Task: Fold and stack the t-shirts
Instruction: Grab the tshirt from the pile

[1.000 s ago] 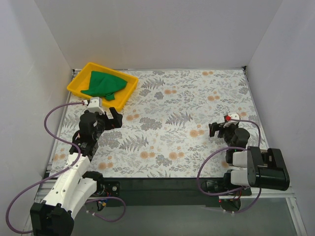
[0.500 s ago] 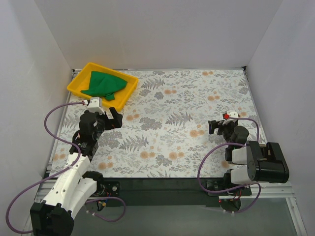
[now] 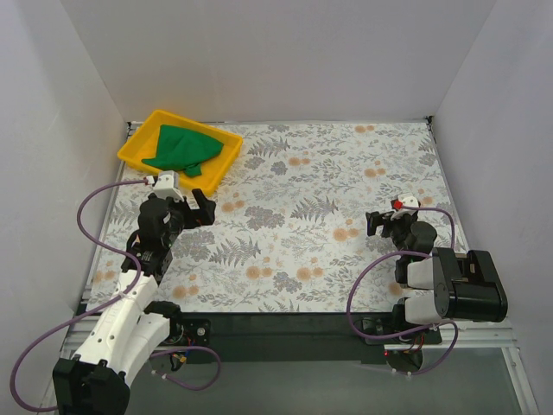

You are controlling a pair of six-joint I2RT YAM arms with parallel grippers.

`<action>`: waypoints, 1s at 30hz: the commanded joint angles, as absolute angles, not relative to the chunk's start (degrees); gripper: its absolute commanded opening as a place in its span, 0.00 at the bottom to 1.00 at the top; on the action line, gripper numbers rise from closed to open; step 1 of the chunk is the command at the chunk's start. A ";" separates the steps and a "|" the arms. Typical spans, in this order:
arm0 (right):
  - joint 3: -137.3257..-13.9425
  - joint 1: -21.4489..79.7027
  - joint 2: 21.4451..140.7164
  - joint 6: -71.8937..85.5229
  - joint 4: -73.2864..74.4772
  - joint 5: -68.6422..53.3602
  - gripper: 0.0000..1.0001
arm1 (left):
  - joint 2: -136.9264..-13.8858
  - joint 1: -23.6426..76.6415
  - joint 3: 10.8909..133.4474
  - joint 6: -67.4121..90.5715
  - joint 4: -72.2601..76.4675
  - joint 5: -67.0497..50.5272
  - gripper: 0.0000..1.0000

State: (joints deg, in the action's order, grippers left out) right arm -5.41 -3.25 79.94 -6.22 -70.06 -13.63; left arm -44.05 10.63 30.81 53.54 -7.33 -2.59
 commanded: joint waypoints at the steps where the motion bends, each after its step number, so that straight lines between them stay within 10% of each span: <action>1: -6.33 -2.99 79.98 -7.03 -72.95 -13.18 0.98 | -43.24 10.90 31.64 52.91 -7.29 -3.60 0.98; 30: -6.33 -2.99 79.98 -7.12 -72.95 -13.18 0.98 | -42.80 11.25 31.64 52.56 -7.47 -4.13 0.98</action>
State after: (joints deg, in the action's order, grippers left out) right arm -5.41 -3.25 79.94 -6.22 -70.06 -13.63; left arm -43.66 11.00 30.81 53.34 -7.40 -3.66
